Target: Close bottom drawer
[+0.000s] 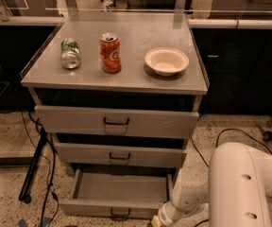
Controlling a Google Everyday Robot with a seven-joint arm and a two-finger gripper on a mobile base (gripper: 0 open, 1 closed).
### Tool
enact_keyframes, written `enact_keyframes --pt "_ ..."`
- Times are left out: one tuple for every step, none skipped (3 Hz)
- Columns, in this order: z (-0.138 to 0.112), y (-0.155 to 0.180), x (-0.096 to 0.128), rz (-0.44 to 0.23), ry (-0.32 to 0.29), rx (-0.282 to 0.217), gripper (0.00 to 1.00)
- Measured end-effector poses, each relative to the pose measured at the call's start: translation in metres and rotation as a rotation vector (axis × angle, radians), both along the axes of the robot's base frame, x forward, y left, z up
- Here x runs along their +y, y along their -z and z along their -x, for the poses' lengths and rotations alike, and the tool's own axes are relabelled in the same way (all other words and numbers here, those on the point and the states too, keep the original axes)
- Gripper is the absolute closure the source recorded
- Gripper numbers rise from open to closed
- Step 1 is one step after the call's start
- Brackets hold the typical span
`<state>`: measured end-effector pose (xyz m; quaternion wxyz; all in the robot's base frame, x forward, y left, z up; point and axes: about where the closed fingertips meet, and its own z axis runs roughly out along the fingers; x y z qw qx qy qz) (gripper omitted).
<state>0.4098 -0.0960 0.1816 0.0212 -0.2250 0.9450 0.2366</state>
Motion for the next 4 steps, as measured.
enact_keyframes --pt "-0.011 0.000 0.003 -0.001 0.001 -0.029 0.95" --pt "-0.032 0.000 0.007 -0.007 0.016 -0.085 1.00" --pt "-0.050 0.002 0.012 0.007 0.021 -0.130 1.00" --pt "-0.070 0.005 0.017 0.034 0.013 -0.170 1.00"
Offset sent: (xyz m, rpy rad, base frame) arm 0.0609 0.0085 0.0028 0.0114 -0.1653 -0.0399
